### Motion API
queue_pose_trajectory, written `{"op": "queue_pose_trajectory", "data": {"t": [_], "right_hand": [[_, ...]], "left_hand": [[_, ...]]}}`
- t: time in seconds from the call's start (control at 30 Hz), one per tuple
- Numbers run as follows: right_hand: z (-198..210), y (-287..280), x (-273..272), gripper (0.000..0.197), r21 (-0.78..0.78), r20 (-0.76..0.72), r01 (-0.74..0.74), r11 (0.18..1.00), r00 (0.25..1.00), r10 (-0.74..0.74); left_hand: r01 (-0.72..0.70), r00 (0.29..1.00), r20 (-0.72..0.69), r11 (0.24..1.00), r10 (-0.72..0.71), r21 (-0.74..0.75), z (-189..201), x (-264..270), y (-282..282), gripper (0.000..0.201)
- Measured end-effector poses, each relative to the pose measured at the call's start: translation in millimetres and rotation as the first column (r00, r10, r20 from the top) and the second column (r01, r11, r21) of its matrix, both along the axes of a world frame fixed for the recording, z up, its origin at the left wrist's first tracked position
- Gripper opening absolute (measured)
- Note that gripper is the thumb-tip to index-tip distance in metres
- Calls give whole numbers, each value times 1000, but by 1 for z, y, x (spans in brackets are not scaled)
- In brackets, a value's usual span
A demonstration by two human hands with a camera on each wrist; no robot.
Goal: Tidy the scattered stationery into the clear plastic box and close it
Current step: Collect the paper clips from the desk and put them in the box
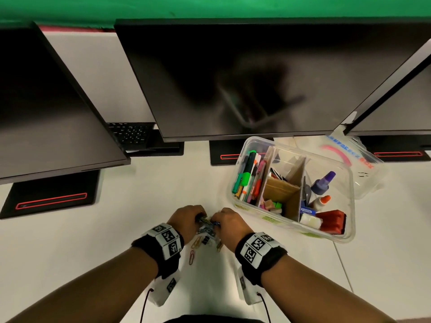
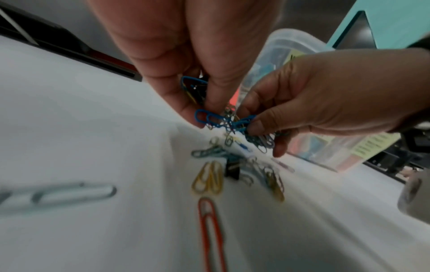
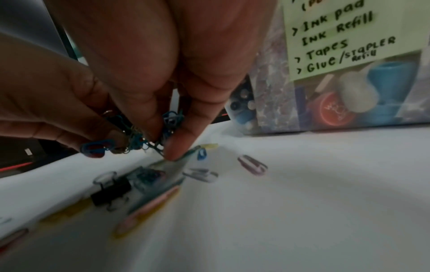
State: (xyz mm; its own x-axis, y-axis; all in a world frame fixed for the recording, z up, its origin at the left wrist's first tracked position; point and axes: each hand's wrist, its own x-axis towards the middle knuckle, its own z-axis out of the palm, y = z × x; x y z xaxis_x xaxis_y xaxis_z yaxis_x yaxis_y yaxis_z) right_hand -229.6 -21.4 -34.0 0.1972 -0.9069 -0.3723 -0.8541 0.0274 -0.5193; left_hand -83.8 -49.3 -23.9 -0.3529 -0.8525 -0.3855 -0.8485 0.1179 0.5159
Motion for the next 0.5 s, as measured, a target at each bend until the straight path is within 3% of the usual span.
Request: {"op": "queue_pose_trajectory", "data": {"t": [0.3, 0.5], "right_hand": [[58, 3, 3, 24, -180, 116, 51, 982, 993, -30], [115, -6, -28, 20, -302, 111, 86, 950, 992, -54]], "left_hand": [[-44, 995, -93, 996, 36, -81, 65, 5, -8, 20], [-85, 987, -148, 979, 58, -183, 113, -29, -18, 25]]}}
